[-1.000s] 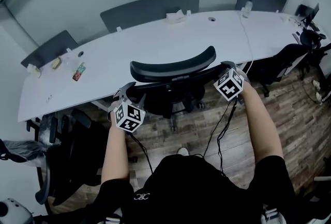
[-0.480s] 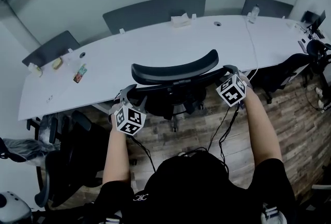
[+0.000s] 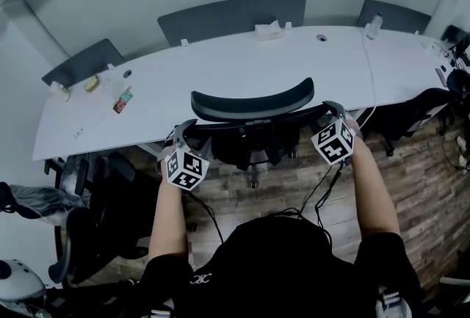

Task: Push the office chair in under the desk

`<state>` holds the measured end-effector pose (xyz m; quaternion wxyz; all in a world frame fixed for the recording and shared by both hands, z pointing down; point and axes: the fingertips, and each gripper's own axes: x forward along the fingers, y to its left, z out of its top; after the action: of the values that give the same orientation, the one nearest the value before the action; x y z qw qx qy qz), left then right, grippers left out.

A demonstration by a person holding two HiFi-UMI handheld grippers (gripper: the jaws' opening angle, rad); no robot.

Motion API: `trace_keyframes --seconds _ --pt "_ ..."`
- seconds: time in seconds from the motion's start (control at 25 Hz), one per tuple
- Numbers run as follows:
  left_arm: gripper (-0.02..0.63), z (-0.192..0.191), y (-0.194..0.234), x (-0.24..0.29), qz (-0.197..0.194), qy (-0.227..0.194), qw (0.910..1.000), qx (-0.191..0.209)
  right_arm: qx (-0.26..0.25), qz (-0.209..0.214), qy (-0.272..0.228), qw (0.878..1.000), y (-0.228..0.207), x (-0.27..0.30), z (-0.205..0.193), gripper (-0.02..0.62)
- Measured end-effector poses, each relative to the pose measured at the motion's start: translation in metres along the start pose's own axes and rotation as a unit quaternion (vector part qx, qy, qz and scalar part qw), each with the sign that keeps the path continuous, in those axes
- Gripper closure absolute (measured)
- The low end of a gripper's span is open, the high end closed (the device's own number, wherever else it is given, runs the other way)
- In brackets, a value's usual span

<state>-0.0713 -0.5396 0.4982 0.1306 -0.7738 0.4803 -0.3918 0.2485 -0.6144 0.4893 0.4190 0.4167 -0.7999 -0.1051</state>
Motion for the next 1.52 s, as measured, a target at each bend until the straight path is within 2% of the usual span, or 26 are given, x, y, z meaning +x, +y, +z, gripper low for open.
trace_keyframes --seconds 0.12,0.24,0.36,0.4,0.48,0.56,0.6,0.64,0.72,0.88,0.96,1.12,1.36,1.52 --pt "0.364 0.001 0.001 -0.001 0.008 -0.001 0.9999 -0.011 -0.007 0.003 -0.01 1.0 -0.001 0.0 0.002 0.327" --pt "0.359 0.0 0.001 -0.003 0.023 -0.001 0.9992 -0.032 -0.021 -0.004 -0.047 0.999 -0.002 -0.002 0.003 0.324" --pt "0.358 0.007 0.003 -0.012 0.047 -0.021 0.995 -0.086 0.003 -0.036 -0.092 0.995 -0.006 -0.014 0.006 0.341" --pt "0.385 0.013 0.005 -0.018 0.054 -0.04 0.9907 -0.118 0.026 -0.048 -0.111 0.992 -0.008 -0.022 0.01 0.358" --pt "0.44 0.025 0.01 -0.03 0.074 -0.081 0.9761 -0.188 0.086 -0.064 -0.157 0.982 -0.012 -0.038 0.02 0.439" --pt "0.528 0.029 0.01 -0.04 0.097 -0.099 0.9593 -0.246 0.15 -0.068 -0.196 0.967 -0.011 -0.054 0.031 0.521" --pt "0.592 0.029 0.008 -0.043 0.105 -0.098 0.9517 -0.271 0.176 -0.069 -0.21 0.959 -0.009 -0.06 0.035 0.566" --pt "0.601 0.029 0.004 -0.045 0.108 -0.096 0.9451 -0.293 0.198 -0.069 -0.222 0.952 -0.007 -0.065 0.038 0.587" --pt "0.601 0.035 -0.004 -0.048 0.105 -0.094 0.9364 -0.322 0.229 -0.064 -0.243 0.94 0.002 -0.074 0.047 0.588" --pt "0.6 0.06 -0.018 -0.053 0.099 -0.106 0.9328 -0.33 0.282 -0.036 -0.279 0.917 0.022 -0.089 0.066 0.589" --pt "0.6 0.077 -0.025 -0.053 0.088 -0.119 0.9294 -0.338 0.293 -0.033 -0.287 0.911 0.028 -0.093 0.074 0.589" --pt "0.6 0.104 -0.039 -0.05 0.061 -0.141 0.9252 -0.347 0.286 -0.016 -0.285 0.915 0.044 -0.095 0.086 0.591" --pt "0.6 0.116 -0.046 -0.047 0.052 -0.144 0.9314 -0.33 0.283 0.004 -0.282 0.917 0.059 -0.094 0.095 0.591" --pt "0.6 0.115 -0.051 -0.047 0.047 -0.141 0.9322 -0.33 0.275 0.011 -0.277 0.921 0.068 -0.094 0.097 0.591"
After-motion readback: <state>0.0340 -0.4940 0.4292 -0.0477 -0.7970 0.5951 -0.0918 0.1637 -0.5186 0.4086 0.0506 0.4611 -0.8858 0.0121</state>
